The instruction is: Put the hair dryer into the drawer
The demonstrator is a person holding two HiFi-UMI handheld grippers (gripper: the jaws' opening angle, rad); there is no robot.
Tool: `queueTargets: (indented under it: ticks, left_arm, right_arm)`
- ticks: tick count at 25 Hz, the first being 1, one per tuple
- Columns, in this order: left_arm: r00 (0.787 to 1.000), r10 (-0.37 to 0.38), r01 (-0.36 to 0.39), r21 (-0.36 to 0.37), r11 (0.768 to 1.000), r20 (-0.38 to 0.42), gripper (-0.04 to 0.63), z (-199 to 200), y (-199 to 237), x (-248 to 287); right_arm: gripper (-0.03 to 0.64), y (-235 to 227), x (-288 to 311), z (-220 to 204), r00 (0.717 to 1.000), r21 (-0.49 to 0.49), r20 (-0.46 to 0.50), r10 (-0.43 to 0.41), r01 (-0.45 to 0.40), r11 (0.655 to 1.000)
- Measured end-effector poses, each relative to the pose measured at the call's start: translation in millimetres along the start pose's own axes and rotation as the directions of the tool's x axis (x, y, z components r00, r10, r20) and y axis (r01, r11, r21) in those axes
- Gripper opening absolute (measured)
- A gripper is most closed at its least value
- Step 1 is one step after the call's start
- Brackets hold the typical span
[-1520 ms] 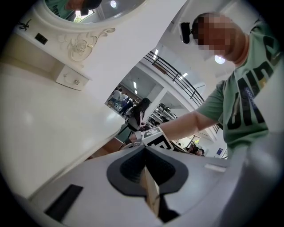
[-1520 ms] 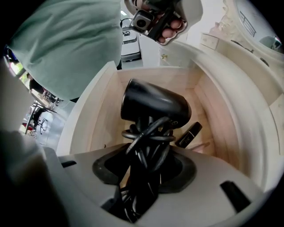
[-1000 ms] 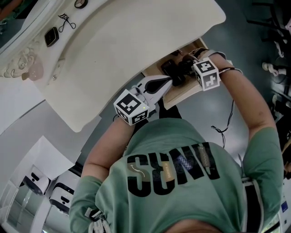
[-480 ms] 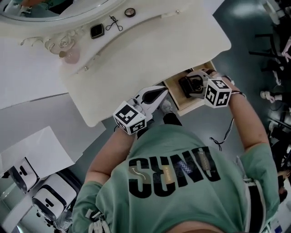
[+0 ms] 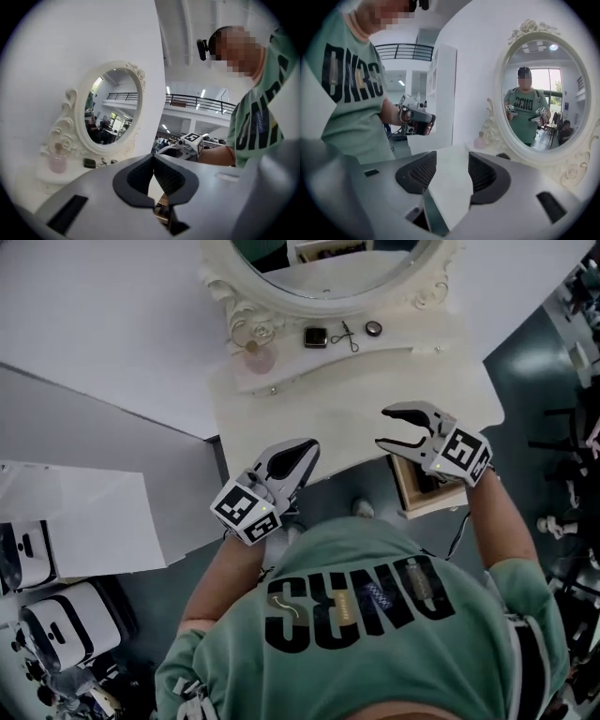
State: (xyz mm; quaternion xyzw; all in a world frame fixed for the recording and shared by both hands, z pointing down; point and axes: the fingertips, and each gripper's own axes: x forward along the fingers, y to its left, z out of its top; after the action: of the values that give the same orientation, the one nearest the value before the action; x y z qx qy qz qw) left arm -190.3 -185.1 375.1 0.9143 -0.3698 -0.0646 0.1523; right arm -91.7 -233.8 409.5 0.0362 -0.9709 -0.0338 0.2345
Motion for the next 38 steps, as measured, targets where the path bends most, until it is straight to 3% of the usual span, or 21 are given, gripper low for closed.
queueTargets:
  ticks: [4,9,12,18,27,38]
  left_arm:
    - [0.988,0.116,-0.121,0.046,0.992,0.099,0.006,51.2,21.0,-67.8]
    - [0.952,0.23,-0.25,0.08,0.965,0.203,0.006,96.6,36.5,-140.3]
    - [0.928,0.279,-0.308,0.088,0.947,0.246,0.006,113.1,40.2,-172.2]
    - [0.891,0.329,-0.364,0.061,0.929,0.314,0.006,131.7,44.4,-207.2]
    - [0.895,0.314,-0.349,0.06,0.935,0.316,0.006,134.8,44.8,-202.5]
    - [0.91,0.294,-0.324,0.059,0.944,0.294,0.006,131.8,40.4,-192.8]
  right_arm:
    - [0.176,9.2,25.7,78.3,0.984,0.046,0.178,0.0,-0.009,0.999]
    - [0.121,23.1,44.6,144.7,0.947,0.091,0.322,0.015,-0.047,0.995]
    - [0.086,23.2,48.4,166.6,0.922,0.156,0.386,-0.003,-0.062,0.986]
    - [-0.005,5.5,48.9,177.9,0.908,0.242,0.407,-0.097,-0.005,0.97]
    - [-0.006,-6.2,43.0,168.6,0.906,0.312,0.396,-0.147,0.018,0.95]
    - [-0.006,-7.7,36.5,160.2,0.915,0.297,0.359,-0.184,0.075,0.952]
